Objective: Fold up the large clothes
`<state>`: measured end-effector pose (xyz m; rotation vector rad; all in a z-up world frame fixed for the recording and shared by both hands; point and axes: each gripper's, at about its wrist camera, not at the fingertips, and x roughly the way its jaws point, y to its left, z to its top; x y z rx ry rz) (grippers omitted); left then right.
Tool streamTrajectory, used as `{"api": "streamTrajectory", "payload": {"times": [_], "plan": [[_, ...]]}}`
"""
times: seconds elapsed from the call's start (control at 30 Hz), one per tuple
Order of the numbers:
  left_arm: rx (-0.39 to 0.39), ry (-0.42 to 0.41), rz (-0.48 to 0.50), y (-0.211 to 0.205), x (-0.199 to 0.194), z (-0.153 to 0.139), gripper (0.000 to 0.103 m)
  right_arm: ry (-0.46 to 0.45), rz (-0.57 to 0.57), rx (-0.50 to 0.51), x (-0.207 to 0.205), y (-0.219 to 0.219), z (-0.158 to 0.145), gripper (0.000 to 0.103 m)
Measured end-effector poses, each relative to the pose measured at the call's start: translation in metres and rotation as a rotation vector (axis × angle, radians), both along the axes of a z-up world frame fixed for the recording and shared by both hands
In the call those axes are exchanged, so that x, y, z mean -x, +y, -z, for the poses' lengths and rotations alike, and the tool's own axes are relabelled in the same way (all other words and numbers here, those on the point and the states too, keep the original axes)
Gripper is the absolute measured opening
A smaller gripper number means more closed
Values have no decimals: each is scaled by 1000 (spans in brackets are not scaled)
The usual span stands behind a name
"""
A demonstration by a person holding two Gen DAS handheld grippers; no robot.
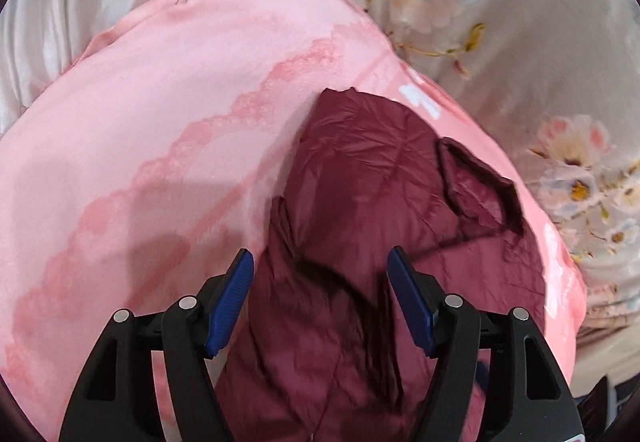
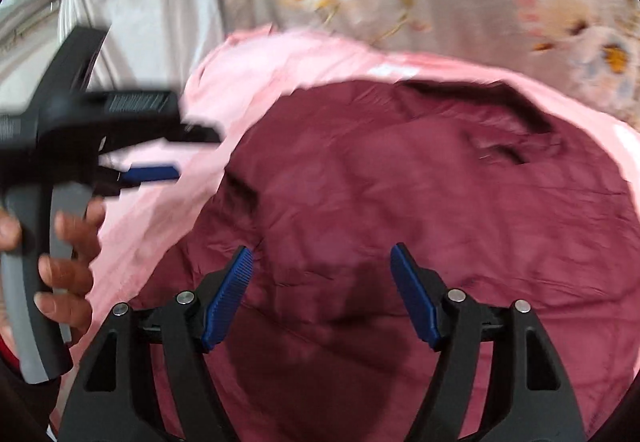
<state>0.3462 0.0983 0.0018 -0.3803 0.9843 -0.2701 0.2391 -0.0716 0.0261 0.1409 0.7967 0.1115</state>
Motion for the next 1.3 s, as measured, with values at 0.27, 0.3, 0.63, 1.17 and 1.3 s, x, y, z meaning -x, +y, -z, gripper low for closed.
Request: {"api": "streamTrajectory", "payload": {"times": [0.27, 0.3, 0.63, 1.17, 1.3], "plan": [[-88, 93, 22, -27, -24, 38, 56, 20, 83, -105, 7, -48, 2, 4], [-98, 87, 20, -27, -24, 40, 56, -26, 124, -127, 20, -71, -12, 4], [-159, 70, 9, -36, -15, 38, 55, 106, 499, -123, 75, -235, 29, 7], [54, 149, -66, -37, -27, 38, 57, -17, 549, -304, 87, -258, 24, 59], [17, 148, -49, -39, -28, 39, 48, 16, 520, -324, 75, -255, 29, 64]]}}
